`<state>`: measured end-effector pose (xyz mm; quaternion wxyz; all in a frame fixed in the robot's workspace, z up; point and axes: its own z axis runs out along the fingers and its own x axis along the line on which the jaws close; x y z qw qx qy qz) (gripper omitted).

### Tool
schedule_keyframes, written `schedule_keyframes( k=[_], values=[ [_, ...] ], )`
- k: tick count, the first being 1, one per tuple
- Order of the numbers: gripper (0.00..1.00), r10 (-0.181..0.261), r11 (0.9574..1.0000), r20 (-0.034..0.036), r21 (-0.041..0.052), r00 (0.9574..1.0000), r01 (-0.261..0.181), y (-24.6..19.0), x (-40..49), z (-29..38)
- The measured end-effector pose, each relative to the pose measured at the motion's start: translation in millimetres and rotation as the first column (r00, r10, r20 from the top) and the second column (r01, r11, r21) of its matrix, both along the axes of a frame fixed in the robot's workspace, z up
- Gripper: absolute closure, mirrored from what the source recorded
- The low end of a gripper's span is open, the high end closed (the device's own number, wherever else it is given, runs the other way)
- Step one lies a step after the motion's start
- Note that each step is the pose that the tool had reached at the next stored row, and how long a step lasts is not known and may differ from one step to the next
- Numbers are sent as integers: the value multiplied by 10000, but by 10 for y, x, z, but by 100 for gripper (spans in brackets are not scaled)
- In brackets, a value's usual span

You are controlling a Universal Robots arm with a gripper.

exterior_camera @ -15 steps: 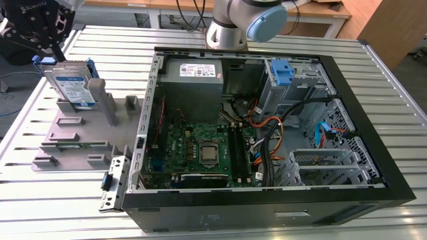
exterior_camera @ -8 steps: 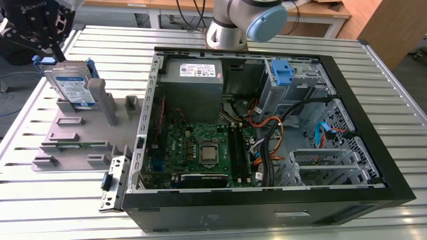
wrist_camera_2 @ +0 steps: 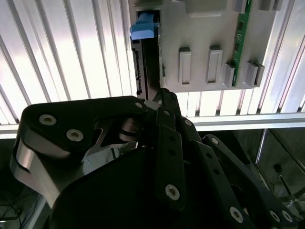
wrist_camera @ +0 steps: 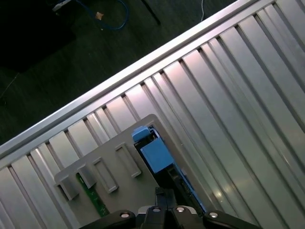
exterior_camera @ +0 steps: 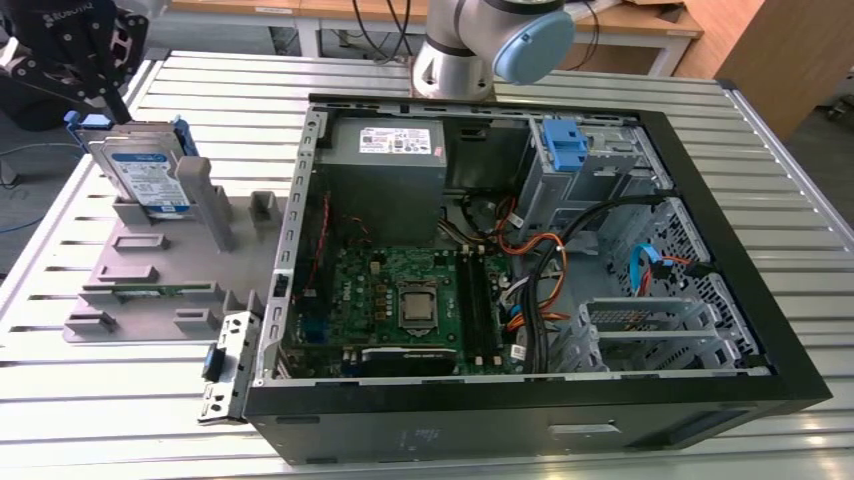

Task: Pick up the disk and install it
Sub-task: 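Pick up the disk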

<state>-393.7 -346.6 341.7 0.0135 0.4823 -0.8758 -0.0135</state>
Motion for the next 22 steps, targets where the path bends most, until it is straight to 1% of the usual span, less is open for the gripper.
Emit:
schedule_keyframes(
  k=[3,5,8,11,13,16,19,22],
  values=[
    [89,444,9990,-1,-1,9990,-444,0,0,-2],
    [89,761,9971,-1,-1,9971,-761,0,0,-3],
    [89,1217,9926,-1,-1,9926,-1217,0,0,-5],
    [89,1671,9859,-1,-1,9859,-1671,0,0,-6],
    [89,1962,9806,-1,0,9806,-1962,0,0,-7],
    [89,2397,9708,0,-1,9708,-2397,0,0,-9],
    [89,2834,9590,-1,-1,9590,-2834,0,0,-9],
    [89,3251,9457,-1,-1,9457,-3251,0,0,-11]
  ],
)
